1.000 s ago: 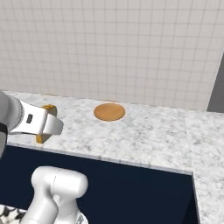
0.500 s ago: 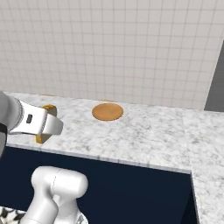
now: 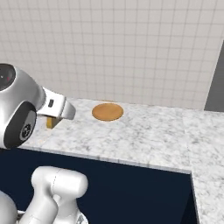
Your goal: Start the toaster. Once the lever pops up, take the bread to the plate on the dining counter.
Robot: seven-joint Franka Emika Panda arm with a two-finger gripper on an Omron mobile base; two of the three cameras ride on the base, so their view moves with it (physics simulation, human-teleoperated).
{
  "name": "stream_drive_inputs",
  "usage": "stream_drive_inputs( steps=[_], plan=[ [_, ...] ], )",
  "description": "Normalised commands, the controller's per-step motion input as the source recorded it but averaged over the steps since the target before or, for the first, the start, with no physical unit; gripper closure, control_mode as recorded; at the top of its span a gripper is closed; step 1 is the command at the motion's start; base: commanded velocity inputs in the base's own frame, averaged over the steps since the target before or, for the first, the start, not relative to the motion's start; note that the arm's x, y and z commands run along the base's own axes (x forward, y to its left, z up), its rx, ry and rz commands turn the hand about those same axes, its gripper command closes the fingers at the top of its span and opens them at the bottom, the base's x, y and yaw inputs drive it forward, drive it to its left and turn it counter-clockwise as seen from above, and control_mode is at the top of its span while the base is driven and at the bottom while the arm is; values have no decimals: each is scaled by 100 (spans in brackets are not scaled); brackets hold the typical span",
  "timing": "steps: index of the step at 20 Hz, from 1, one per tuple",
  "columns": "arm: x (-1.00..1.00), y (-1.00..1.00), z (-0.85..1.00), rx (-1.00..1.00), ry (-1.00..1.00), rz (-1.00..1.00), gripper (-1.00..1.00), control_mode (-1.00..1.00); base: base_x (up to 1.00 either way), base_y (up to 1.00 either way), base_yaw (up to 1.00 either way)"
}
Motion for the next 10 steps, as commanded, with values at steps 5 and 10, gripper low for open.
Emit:
stream_drive_inputs(
  steps=[5,10],
  plan=[
    [100,-2,-12,19,1,6,100,-100,0,0,0],
    [94,0,-30,17,3,6,100,-100,0,0,0]
  ],
)
